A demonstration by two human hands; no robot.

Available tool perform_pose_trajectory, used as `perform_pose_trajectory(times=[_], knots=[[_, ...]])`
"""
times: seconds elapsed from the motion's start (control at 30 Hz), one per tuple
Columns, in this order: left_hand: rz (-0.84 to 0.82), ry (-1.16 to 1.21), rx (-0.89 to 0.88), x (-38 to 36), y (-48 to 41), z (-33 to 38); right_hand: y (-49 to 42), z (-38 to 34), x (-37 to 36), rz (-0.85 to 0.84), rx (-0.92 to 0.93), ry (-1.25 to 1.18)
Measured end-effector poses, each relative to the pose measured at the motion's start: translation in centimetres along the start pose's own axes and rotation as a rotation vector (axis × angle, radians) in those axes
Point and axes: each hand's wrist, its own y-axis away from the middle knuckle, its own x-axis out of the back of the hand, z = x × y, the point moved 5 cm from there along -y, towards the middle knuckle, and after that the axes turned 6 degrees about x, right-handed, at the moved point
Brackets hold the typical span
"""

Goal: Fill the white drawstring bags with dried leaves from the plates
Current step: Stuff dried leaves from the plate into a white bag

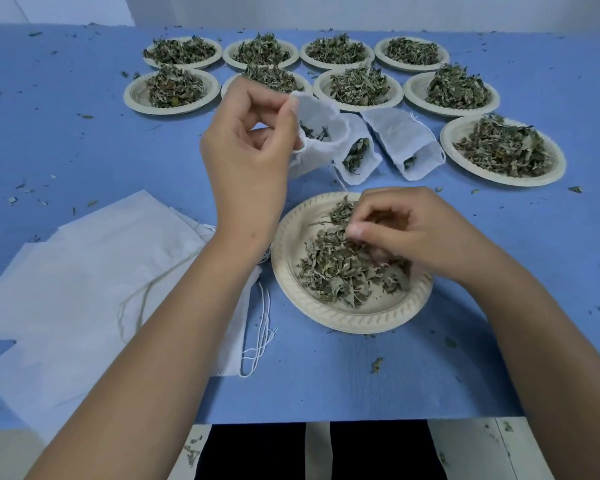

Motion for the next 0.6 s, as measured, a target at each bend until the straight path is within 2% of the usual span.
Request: perform_pose_trajectory(times=[0.1,0.2,0.27,0.37,0.6], knots=[[0.013,-0.054,-0.119,0.1,0.2,0.1,0.2,-1.1,-1.2,-0.192,0.128,0.138],[-0.104,-0.279,-0.339,-0.8,0.7,0.3,0.2,-0.9,-2.4,-0.330,0.149,0.296],[-0.231,-0.398,-0.344,-1.7,0.7,-0.3,0.1,-0.8,-2.5,-0.310,0.151,0.298],[-0.376,-0.373,-0.155,-2.3,0.6,-1.4,0.1,-0.7,-1.9,-0.230,0.159,0.264],[-0.446,-0.323,-0.030,-2.7,0.9,-1.6,0.1,-0.9,0.4,0.038,0.126,0.049]])
